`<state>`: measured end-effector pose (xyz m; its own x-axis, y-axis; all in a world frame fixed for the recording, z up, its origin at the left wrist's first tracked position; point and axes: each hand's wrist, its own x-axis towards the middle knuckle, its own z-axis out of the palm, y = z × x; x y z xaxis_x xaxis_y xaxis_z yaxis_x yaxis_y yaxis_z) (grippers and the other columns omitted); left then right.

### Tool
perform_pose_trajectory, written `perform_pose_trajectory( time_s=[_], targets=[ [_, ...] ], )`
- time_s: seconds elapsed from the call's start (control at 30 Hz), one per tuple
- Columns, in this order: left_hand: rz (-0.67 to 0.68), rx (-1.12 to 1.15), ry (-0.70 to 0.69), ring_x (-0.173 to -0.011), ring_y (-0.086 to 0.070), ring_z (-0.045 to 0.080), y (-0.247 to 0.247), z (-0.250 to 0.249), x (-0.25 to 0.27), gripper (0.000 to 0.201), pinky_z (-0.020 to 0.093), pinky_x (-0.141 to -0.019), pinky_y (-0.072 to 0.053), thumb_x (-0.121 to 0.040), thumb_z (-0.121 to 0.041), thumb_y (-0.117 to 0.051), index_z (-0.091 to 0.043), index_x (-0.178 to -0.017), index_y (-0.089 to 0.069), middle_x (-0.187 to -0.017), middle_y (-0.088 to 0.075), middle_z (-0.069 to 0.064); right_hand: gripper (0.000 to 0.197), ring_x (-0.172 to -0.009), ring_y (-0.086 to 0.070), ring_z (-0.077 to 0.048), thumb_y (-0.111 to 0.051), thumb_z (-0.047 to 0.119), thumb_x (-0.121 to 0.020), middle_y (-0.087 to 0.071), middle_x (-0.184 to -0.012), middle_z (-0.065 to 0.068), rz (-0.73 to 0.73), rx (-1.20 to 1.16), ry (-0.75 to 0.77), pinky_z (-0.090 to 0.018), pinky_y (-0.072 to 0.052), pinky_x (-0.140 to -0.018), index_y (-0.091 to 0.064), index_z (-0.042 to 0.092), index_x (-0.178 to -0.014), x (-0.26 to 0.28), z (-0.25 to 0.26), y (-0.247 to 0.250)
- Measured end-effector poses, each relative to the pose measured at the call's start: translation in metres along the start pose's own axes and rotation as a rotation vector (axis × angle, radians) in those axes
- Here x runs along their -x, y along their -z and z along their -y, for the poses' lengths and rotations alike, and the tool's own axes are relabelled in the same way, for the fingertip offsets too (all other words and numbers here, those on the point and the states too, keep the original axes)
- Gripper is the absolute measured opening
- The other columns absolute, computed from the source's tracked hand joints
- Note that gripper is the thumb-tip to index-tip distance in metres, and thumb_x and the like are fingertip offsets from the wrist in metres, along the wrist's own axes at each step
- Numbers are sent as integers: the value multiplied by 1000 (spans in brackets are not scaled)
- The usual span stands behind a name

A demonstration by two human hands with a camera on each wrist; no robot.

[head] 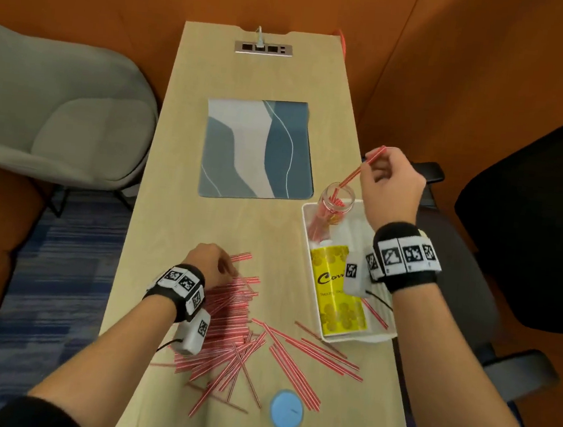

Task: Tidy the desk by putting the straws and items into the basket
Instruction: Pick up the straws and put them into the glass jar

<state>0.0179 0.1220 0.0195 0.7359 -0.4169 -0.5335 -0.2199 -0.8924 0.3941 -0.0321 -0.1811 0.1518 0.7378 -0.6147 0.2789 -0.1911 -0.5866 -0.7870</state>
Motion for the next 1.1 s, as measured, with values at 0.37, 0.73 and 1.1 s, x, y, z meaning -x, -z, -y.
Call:
perform_pose_trajectory(
  time_s=[0.37,0.73,1.1],
  targets=[
    [-15,-3,-14,-86,-66,12,-34,27,29,21,24,-84,-53,-72,-31,-86,-23,-89,-77,-92,-71,-8,15,-72,-57,-10,-65,15,-84,-64,-81,9,538,232,102,-32,-52,-76,-69,22,-97,132,-5,-48],
    [-99,34,-131,-77,-63,11,-34,35,48,4,26,-81,-54,-84,-15,-73,-18,-85,-75,-86,-71,-4,27,-95,-65,-27,-57,3,-90,-67,-104,-9,946,736,-124,-32,-53,-77,-60,15,-113,249,-53,-89],
    [-252,330,-272,-72,-66,8,-3,9,47,10,30,-76,-57,-73,-28,-85,-23,-73,-77,-74,-72,-11,12,-82,-66,-19,-61,15,-87,-70,-88,-1,792,499,-212,-30,-55,-74,-72,19,-89,238,-48,-78]
  ],
)
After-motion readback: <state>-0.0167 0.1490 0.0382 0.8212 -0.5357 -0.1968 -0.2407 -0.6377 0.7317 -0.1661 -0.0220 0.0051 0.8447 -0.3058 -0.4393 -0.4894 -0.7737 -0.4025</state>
